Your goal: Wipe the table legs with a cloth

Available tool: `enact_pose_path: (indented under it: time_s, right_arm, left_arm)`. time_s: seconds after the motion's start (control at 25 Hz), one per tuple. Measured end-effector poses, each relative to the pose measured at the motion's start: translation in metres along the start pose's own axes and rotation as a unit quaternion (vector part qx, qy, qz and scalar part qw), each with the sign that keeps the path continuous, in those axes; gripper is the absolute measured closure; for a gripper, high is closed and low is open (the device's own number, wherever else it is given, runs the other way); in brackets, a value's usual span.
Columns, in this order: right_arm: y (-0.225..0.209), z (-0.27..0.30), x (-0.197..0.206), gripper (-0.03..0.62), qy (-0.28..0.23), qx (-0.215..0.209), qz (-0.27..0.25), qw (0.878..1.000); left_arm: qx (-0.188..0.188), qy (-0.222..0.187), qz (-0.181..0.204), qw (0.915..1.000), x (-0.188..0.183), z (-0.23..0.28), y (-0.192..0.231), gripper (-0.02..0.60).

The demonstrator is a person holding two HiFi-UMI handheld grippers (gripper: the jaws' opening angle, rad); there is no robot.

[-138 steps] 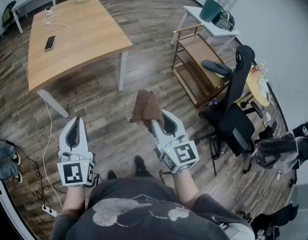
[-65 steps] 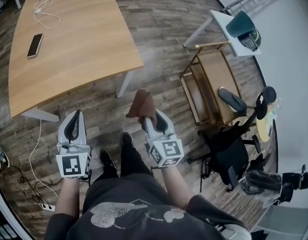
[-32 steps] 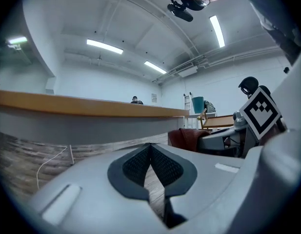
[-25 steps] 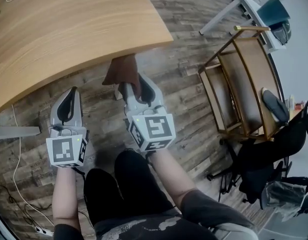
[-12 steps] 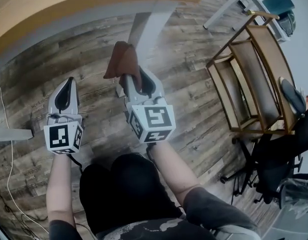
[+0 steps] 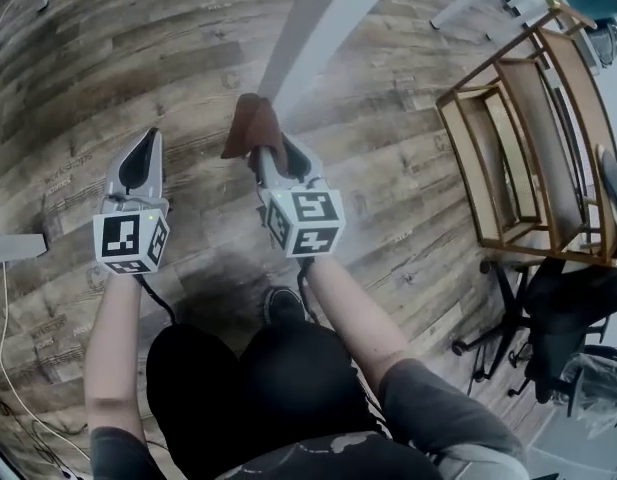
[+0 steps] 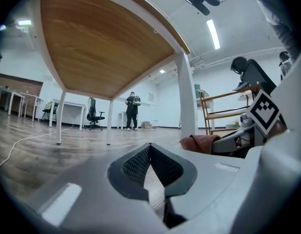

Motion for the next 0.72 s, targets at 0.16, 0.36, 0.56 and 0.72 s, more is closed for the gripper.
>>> enact_pose_path:
  time_s: [0.16,0.36,0.56,0.72]
  right_arm:
    - [-0.008,0.015,0.062,0.51,0.05,-0.003,0.004,0.999]
    - [-0.015,0.026,0.117,0.51,0.097,0.002,0.002,0.995]
    - [-0.013,0.035,0.155,0.51,0.16,-0.022,-0.014,0.987]
    - [-0.008,0.036,0.18,0.507,0.206,-0.04,-0.035,0.977]
  left_arm:
    - [0.029,0.027,0.011,0.9991,0.042,-0.005,-0.009,0.563]
    - [0.013,0.071,-0.006,0.9974,0.083,-0.012,-0.008,0.563]
    - [0.001,0.098,-0.016,0.995,0.107,-0.015,-0.007,0.562]
    - [-0.008,0.117,-0.028,0.9928,0.12,-0.013,-0.015,0.563]
Point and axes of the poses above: the fingertips, and each gripper's own axes: z forward along the fingers, y to its left, x out of its underside, the point moved 7 cm from there along -z, backward along the fingers, and after that the axes turned 11 degrees about -y, right-handed, at the moved point
